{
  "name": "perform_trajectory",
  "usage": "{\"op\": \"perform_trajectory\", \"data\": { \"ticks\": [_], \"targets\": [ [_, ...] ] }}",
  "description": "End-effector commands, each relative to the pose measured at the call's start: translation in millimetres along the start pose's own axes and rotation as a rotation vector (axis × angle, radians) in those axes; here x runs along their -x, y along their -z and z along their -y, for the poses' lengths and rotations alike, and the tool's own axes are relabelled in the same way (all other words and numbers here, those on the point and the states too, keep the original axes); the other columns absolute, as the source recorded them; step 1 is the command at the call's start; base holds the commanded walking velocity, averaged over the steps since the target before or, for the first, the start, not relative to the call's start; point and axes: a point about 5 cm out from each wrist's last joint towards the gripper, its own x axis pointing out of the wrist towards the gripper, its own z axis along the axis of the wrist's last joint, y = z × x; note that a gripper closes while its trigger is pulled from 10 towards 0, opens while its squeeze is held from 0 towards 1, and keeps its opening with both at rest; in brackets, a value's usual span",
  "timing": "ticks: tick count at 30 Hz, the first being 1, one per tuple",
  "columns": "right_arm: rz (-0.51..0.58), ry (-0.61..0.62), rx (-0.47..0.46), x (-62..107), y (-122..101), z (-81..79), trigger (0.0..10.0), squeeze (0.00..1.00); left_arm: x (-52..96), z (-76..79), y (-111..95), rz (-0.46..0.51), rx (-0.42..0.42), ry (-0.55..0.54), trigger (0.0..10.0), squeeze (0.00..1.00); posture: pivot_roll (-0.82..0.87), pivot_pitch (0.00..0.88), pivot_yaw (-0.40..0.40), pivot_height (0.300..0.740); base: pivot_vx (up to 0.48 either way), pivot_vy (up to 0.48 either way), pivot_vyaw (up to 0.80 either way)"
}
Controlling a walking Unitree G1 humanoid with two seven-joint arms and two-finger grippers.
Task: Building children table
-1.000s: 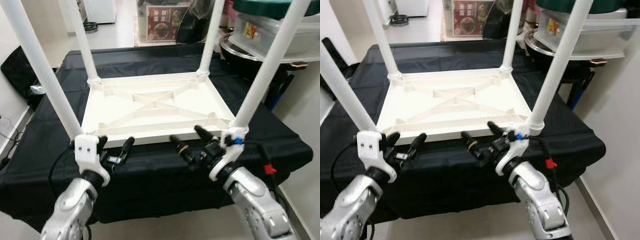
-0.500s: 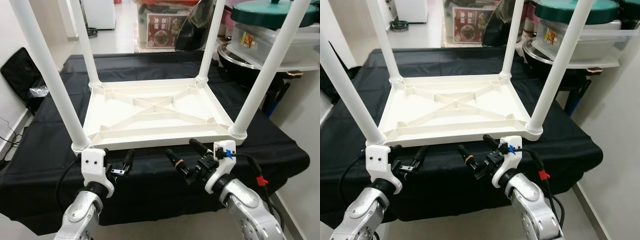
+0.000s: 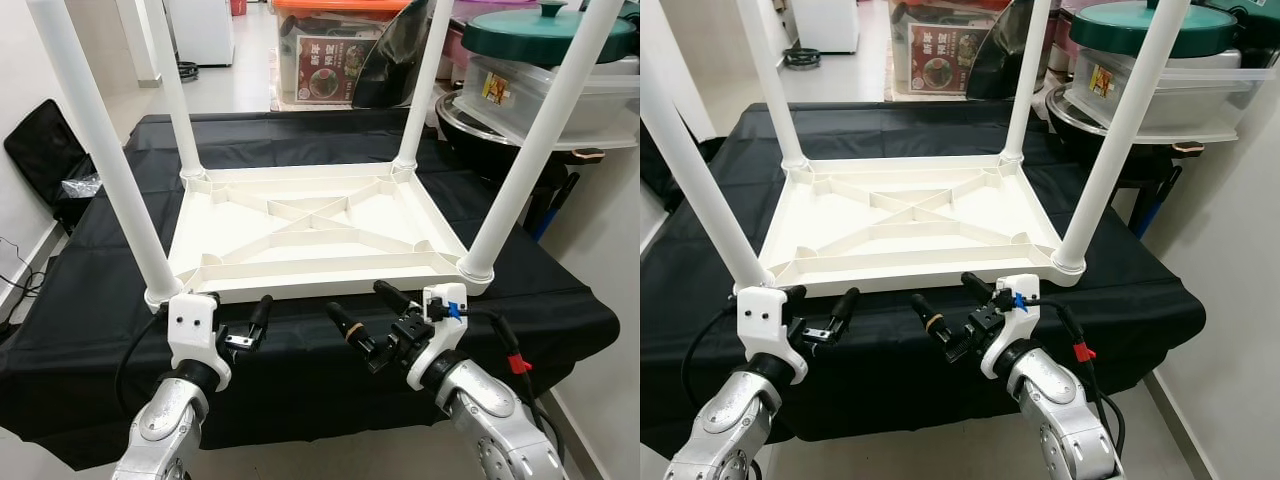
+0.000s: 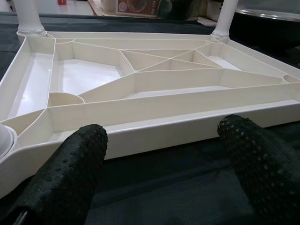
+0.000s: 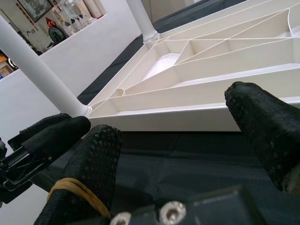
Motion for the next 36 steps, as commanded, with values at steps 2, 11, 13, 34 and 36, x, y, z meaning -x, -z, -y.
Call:
{"op": "perform_trajectory", "data": {
  "ticks": [2, 11, 13, 34, 36],
  "targets": [
    [-0.024, -0.001, -0.007, -1.8, 4.1, -0.6, 10.0, 0.00, -1.2, -1.5, 4.3, -0.027, -0.018, -0.004, 10.0, 0.00, 0.01, 0.048, -0.037, 0.740, 0.000, 0.000, 0.00],
    [-0.025, 0.000, -0.015, -2.1, 4.3, -0.5, 10.0, 0.00, -2.1, -3.7, 6.4, -0.041, -0.019, -0.015, 10.0, 0.00, 0.01, 0.056, -0.034, 0.740, 0.000, 0.000, 0.00],
    [-0.025, 0.001, -0.016, -2.2, 4.1, -0.2, 10.0, 0.00, -2.4, -3.7, 6.2, -0.042, -0.022, -0.016, 10.0, 0.00, 0.01, 0.057, -0.033, 0.740, 0.000, 0.000, 0.00],
    [-0.034, -0.007, -0.015, -4.1, 3.5, 0.8, 10.0, 0.00, -5.7, -3.4, 6.5, -0.049, -0.023, -0.011, 10.0, 0.00, 0.01, 0.064, -0.032, 0.740, 0.000, 0.000, 0.00],
    [-0.038, -0.010, -0.012, -4.3, 3.9, 0.5, 10.0, 0.00, -5.9, -3.3, 7.0, -0.050, -0.023, -0.011, 10.0, 0.00, 0.01, 0.064, -0.033, 0.740, 0.000, 0.000, 0.00]
  ]
}}
